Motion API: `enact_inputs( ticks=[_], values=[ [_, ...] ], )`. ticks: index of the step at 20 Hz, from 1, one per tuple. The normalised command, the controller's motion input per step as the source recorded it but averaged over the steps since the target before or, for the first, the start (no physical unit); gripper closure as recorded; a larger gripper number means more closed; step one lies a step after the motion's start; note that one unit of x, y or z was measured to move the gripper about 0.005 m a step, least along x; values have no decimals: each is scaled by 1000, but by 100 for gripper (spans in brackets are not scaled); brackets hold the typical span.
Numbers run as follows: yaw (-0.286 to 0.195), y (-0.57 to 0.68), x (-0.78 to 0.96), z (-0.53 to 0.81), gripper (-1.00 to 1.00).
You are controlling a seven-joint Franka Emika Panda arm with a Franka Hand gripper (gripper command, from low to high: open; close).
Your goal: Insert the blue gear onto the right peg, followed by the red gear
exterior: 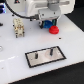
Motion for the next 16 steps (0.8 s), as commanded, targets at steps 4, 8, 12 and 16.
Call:
enact_inputs(
  ticks=[4, 8, 12, 16],
  values=[
    [0, -3, 324, 476, 100],
    [0, -60, 532, 477, 100],
    [0, -143, 701, 510, 100],
    [0, -160, 762, 502, 100]
  ],
)
